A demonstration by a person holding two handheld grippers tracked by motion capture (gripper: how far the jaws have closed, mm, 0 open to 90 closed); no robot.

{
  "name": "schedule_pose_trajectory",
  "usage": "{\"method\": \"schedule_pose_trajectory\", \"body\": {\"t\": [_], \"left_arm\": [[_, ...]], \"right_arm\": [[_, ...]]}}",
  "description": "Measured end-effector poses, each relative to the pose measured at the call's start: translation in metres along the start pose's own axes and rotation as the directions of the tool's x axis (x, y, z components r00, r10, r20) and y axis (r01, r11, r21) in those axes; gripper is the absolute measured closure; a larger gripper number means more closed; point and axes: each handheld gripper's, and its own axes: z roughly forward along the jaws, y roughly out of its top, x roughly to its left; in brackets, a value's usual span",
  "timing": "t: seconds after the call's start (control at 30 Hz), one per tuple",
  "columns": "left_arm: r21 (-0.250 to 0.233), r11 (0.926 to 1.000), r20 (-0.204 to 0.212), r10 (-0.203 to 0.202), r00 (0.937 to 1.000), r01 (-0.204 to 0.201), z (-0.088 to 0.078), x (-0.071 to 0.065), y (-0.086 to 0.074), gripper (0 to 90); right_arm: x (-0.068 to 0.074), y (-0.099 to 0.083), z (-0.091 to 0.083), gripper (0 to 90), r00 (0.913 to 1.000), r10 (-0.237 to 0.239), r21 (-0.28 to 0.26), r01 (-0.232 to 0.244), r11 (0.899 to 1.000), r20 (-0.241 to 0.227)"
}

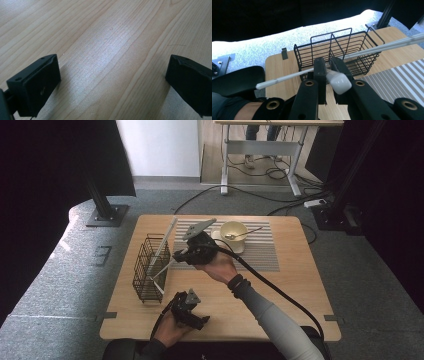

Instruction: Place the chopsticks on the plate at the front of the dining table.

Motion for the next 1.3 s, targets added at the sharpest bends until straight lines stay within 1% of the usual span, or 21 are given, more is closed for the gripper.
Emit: {"method": "schedule_pose_trajectory", "body": {"t": [0.03, 0.07, 0.1, 0.17, 0.2, 0.23, 0.33, 0.47, 0.63, 0.67, 0.7, 0.8, 0.83, 0.87, 1.0, 1.03, 1.17, 1.3], "left_arm": [[0.000, 1.0000, 0.000, 0.000, 1.0000, 0.000, 0.000, 0.000, 0.000, 0.0], [0.000, 1.0000, 0.000, 0.000, 1.0000, 0.000, 0.000, 0.000, 0.000, 0.0], [0.000, 1.0000, 0.000, 0.000, 1.0000, 0.000, 0.000, 0.000, 0.000, 0.0], [-0.001, 1.0000, 0.001, 0.000, 1.0000, 0.000, 0.000, 0.000, 0.000, 0.0], [0.000, 1.0000, 0.001, 0.000, 1.0000, 0.000, 0.000, 0.000, 0.000, 0.0], [0.000, 1.0000, 0.001, 0.000, 1.0000, 0.000, 0.000, 0.000, 0.000, 0.0], [0.001, 1.0000, 0.002, 0.000, 1.0000, 0.000, 0.000, 0.000, 0.000, 0.0], [0.000, 1.0000, 0.002, 0.000, 1.0000, 0.000, 0.000, 0.000, 0.000, 0.0], [0.001, 1.0000, 0.002, 0.000, 1.0000, 0.000, 0.000, 0.000, 0.000, 0.0], [0.001, 1.0000, 0.003, 0.002, 1.0000, -0.002, 0.000, 0.001, 0.000, 0.0], [0.001, 1.0000, 0.003, 0.002, 1.0000, -0.002, 0.000, 0.001, 0.000, 0.0], [0.000, 1.0000, 0.005, 0.002, 1.0000, -0.002, 0.000, 0.001, 0.000, 0.0], [0.000, 1.0000, 0.006, 0.002, 1.0000, -0.002, 0.000, 0.001, 0.000, 0.0], [0.000, 1.0000, 0.006, 0.003, 1.0000, -0.003, 0.000, 0.001, 0.000, 0.0], [-0.001, 1.0000, 0.011, 0.005, 0.9999, -0.005, 0.000, 0.002, 0.000, 0.0], [-0.002, 1.0000, 0.015, 0.005, 0.9999, -0.005, 0.000, 0.002, 0.000, 0.0], [-0.009, 1.0000, 0.030, 0.001, 0.9996, -0.001, -0.001, 0.004, 0.000, 0.0], [-0.011, 0.9999, 0.038, 0.007, 0.9993, -0.006, -0.001, 0.005, 0.000, 0.0]], "right_arm": [[0.000, 0.001, -0.004, 82.0, 1.0000, 0.000, -0.005, 0.000, 1.000, 0.003], [-0.001, 0.003, -0.012, 82.0, 1.0000, 0.004, -0.014, -0.004, 1.000, 0.003], [-0.001, 0.003, -0.012, 82.0, 1.0000, 0.004, -0.014, -0.004, 1.000, 0.003], [-0.002, 0.005, -0.020, 82.0, 0.9999, 0.009, -0.023, -0.009, 1.000, 0.004], [-0.003, 0.008, -0.028, 82.1, 0.9999, 0.012, -0.033, -0.012, 0.999, 0.010], [-0.003, 0.008, -0.028, 82.1, 0.9999, 0.012, -0.033, -0.012, 0.999, 0.010], [-0.003, 0.011, -0.042, 82.1, 0.9997, 0.013, -0.049, -0.012, 0.999, 0.020], [-0.004, 0.013, -0.060, 82.1, 0.9988, 0.010, -0.056, -0.008, 0.998, 0.048], [-0.006, 0.012, -0.081, 82.1, 0.9964, 0.011, -0.067, -0.005, 0.998, 0.085], [-0.007, 0.009, -0.089, 82.1, 0.9952, 0.011, -0.069, -0.004, 0.998, 0.097], [-0.007, 0.009, -0.089, 82.1, 0.9952, 0.011, -0.069, -0.004, 0.998, 0.097], [-0.010, 0.004, -0.099, 82.1, 0.9934, 0.018, -0.069, -0.011, 0.998, 0.113], [-0.013, -0.001, -0.106, 82.1, 0.9917, 0.022, -0.068, -0.013, 0.998, 0.127], [-0.013, -0.001, -0.106, 82.1, 0.9917, 0.022, -0.068, -0.013, 0.998, 0.127], [-0.018, -0.013, -0.117, 82.1, 0.9883, 0.044, -0.071, -0.033, 0.997, 0.146], [-0.019, -0.019, -0.122, 82.1, 0.9864, 0.052, -0.071, -0.041, 0.997, 0.156], [-0.022, -0.027, -0.126, 82.1, 0.9842, 0.060, -0.066, -0.050, 0.997, 0.166], [-0.022, -0.038, -0.129, 82.1, 0.9829, 0.062, -0.062, -0.052, 0.997, 0.173]]}}
